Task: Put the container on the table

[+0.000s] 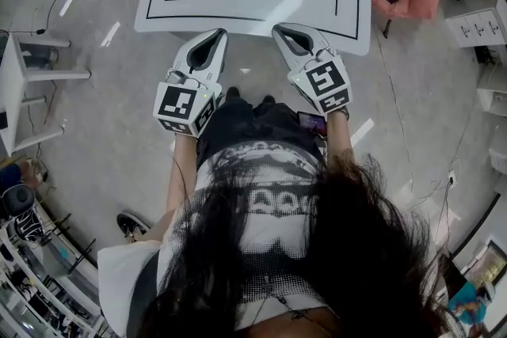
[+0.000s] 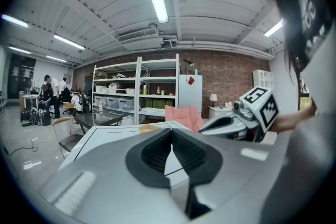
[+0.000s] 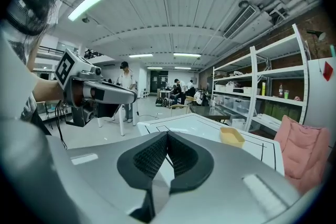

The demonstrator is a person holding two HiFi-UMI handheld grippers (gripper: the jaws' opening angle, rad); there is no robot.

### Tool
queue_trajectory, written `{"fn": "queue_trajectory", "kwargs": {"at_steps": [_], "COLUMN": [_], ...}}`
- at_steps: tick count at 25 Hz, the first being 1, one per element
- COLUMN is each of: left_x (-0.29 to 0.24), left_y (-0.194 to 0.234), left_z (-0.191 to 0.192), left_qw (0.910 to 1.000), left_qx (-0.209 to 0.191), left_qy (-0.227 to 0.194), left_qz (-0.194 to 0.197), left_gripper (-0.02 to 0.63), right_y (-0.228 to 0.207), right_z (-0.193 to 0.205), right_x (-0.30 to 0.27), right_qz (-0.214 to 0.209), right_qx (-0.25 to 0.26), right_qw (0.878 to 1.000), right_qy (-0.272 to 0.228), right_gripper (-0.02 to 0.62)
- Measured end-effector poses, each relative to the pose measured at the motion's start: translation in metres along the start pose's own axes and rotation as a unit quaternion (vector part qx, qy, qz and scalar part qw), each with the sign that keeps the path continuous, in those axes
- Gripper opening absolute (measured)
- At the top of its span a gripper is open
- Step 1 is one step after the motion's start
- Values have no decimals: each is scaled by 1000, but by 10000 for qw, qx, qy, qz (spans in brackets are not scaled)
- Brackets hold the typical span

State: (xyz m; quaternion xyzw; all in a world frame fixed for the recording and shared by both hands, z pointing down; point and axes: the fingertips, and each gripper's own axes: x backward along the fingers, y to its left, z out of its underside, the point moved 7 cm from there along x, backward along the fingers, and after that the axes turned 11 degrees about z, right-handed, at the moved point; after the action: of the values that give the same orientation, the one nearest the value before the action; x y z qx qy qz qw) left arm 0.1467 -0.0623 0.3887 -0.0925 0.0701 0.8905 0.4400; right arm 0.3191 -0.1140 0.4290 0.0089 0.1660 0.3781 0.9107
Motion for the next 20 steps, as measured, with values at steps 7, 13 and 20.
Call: {"fn": "queue_trajectory", "kwargs": {"at_steps": [7,13,20], "left_x": [17,41,66], "left_y": [23,42,61], "left_z": [3,10,15], "left_qw": [10000,9998,9995], "left_qx": [37,73,96], "left_qy": [-21,41,17], "left_qz": [27,160,297], "left_gripper": [0,0,0], "right_y": [23,50,81], "right_z": [-11,-20,-31], "right_x": [-21,-34,-46], "right_qz": [-150,-134,-74], "right_qx": [79,82,195], "right_qw": [9999,9998,9996], "right_qy": [22,96,214], "right_gripper": [5,5,3]}}
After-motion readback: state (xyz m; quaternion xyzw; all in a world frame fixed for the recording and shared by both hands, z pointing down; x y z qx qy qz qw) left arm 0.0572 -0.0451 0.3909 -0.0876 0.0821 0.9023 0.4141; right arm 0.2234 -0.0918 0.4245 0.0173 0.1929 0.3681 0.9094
